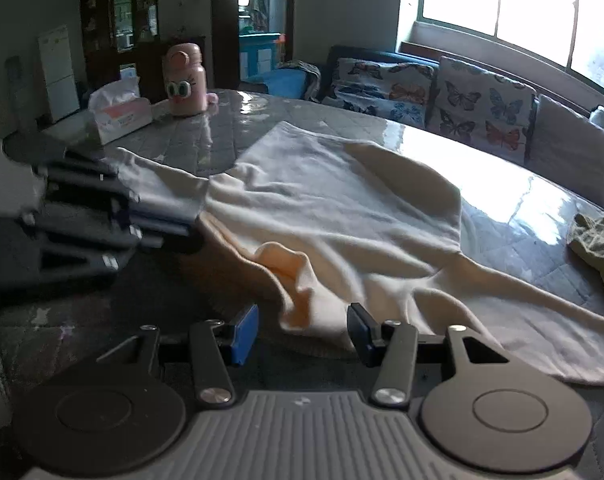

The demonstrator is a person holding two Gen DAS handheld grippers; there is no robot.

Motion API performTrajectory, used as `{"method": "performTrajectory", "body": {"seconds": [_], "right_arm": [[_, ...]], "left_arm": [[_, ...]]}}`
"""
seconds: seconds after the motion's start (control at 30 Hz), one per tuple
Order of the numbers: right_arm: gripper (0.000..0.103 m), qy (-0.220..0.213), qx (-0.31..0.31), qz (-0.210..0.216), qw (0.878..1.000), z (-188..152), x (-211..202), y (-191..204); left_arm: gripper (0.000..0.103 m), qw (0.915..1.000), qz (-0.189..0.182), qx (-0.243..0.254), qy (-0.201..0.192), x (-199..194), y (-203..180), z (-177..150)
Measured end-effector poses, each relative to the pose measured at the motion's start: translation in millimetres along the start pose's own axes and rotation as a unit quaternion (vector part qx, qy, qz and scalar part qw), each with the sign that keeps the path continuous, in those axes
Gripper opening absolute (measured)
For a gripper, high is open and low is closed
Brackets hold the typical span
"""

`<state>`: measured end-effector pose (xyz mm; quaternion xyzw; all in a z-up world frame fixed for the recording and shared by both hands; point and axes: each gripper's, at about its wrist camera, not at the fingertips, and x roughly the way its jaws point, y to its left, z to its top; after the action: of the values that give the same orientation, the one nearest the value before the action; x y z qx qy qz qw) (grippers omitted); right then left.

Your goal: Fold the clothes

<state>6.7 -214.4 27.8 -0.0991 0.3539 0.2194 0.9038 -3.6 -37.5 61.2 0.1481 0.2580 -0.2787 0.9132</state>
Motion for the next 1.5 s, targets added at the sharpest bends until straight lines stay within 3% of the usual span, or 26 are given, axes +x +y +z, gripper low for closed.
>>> {"method": "performTrajectory", "body": {"seconds": [0.2,0.33,0.43,0.47,0.57,0.63,0.77,0.83,0.9,1.1,1.33,1.5], "right_arm": [[0.050,0.000,-0.020,-0.004,1.000,-3.8,1.2,8.5],[0.049,0.003,-0.037,-0.012,0.999,-8.1,9.7,15.5],[0.048,0.002,-0.044,-0.016,0.999,-10.2,12.8,20.3],[0.046,0.002,-0.048,-0.020,0.999,-10.6,13.5,21.5],[0.040,0.003,-0.051,-0.031,0.998,-10.9,16.1,21.0],[0.027,0.003,-0.046,-0.032,0.998,-10.8,17.8,17.7],[0.009,0.005,-0.041,-0.027,0.999,-9.7,16.7,14.7],[0.006,0.004,-0.048,-0.027,0.998,-8.9,15.1,15.5],[0.005,0.003,-0.053,-0.026,0.998,-7.9,12.0,16.3],[0.004,0.013,-0.069,-0.004,0.998,-8.8,-8.7,21.4],[0.005,0.057,-0.076,0.073,0.993,-20.4,-36.5,34.5],[0.015,0.051,-0.046,0.103,0.992,-12.8,-49.7,24.2]], "left_arm": [[0.000,0.9994,-0.024,-0.022,-0.006,-15.1,6.5,4.6],[0.000,0.9999,-0.013,0.005,0.008,-11.0,-0.5,-1.1],[0.007,0.9996,-0.007,0.022,0.018,-6.3,-3.4,-7.5],[0.012,0.9994,-0.004,0.027,0.019,-5.0,-4.4,-9.7],[0.045,0.9986,0.005,0.050,0.018,-0.8,-10.6,-14.4],[0.051,0.9974,-0.001,0.071,0.013,1.5,-15.9,-17.3],[0.051,0.9946,-0.004,0.102,0.017,11.7,-23.9,-22.1],[0.040,0.9931,0.000,0.115,0.022,18.5,-26.7,-25.1],[0.008,0.9919,0.001,0.124,0.030,24.7,-28.0,-27.5],[0.006,0.9942,-0.018,0.104,0.019,-0.3,-21.2,-28.1],[0.007,0.9881,-0.085,0.118,0.049,-38.5,-23.4,-49.9],[0.013,0.9901,-0.088,0.096,0.052,-46.5,-12.1,-49.6]]}}
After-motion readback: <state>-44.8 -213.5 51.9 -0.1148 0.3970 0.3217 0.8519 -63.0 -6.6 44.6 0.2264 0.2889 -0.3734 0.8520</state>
